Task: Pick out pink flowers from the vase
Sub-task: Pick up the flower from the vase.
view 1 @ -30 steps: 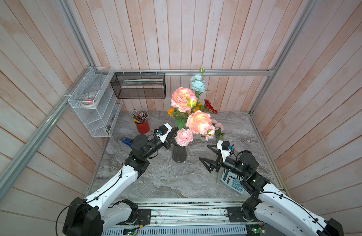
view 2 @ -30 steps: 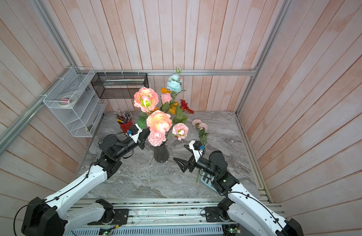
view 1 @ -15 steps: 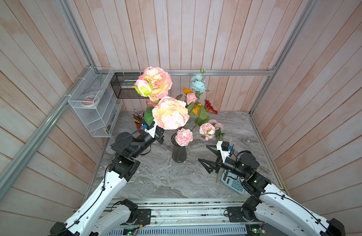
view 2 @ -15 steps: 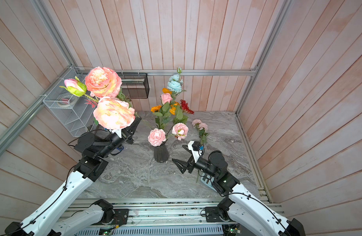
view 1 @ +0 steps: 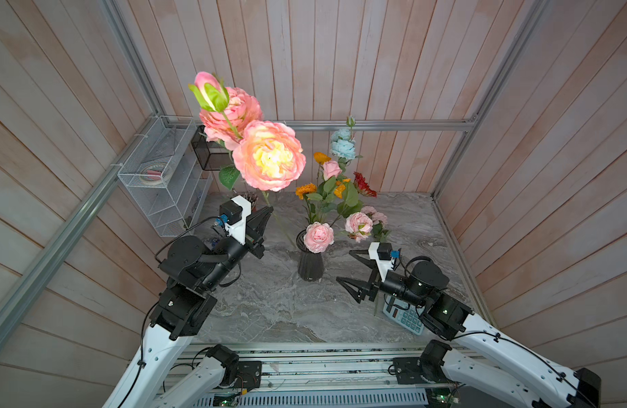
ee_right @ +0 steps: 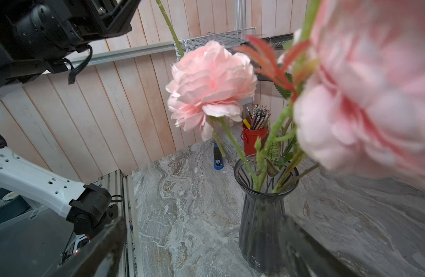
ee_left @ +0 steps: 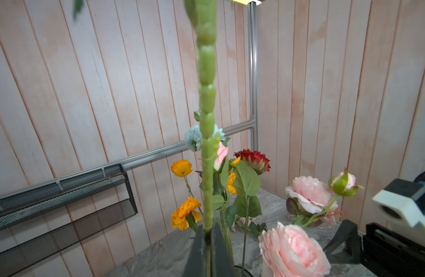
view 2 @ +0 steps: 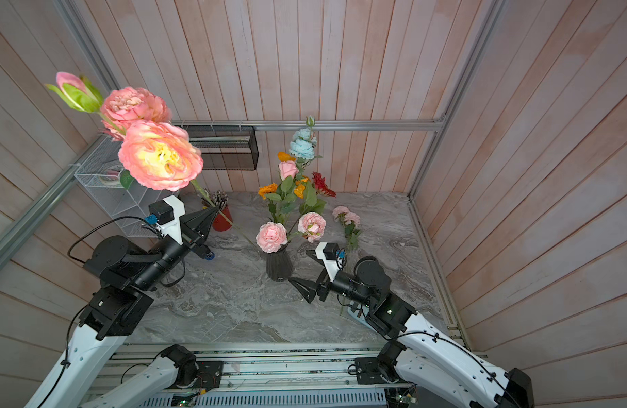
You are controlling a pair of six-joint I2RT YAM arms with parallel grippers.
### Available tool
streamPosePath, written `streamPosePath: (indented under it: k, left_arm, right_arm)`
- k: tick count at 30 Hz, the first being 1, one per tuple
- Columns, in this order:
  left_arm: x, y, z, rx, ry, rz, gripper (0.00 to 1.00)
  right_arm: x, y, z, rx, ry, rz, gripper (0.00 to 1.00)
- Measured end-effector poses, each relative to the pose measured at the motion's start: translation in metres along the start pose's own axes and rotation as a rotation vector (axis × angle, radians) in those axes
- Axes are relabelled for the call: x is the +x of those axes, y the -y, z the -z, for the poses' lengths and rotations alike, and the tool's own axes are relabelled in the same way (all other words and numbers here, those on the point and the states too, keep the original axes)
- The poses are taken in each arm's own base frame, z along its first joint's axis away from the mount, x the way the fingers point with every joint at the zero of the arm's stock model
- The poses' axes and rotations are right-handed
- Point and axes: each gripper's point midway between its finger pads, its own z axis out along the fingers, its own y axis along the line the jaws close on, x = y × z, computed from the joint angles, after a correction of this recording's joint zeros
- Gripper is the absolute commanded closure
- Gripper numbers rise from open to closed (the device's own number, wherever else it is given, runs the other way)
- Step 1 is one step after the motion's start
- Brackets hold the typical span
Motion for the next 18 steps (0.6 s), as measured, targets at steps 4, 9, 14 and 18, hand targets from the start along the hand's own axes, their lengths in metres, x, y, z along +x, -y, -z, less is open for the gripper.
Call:
streamPosePath:
  k: [4,9,14,18]
  left_arm:
    - [0.034,0.007,0.008,0.023,-0.099,0.033,1.00]
    - [0.081,0.039,0.017,0.176,-0.194,0.069,1.00]
    - [0.104,0.073,0.028,0.345,-0.222,0.096,1.00]
    - [0.104,0.093,0.033,0.449,-0.194,0.102,1.00]
  right_arm:
    - [-0.012,-0.014,-0.003,-0.028,0.004,0.017,0.02]
    - [-0.026,-0.036,-0.015,-0.088,-0.005,0.047,0.11]
    - [-0.029,-0.048,-0.033,-0.126,-0.024,0.059,0.20]
    - [-0.018,-0.049,-0.049,-0.141,-0.056,0.052,0.25]
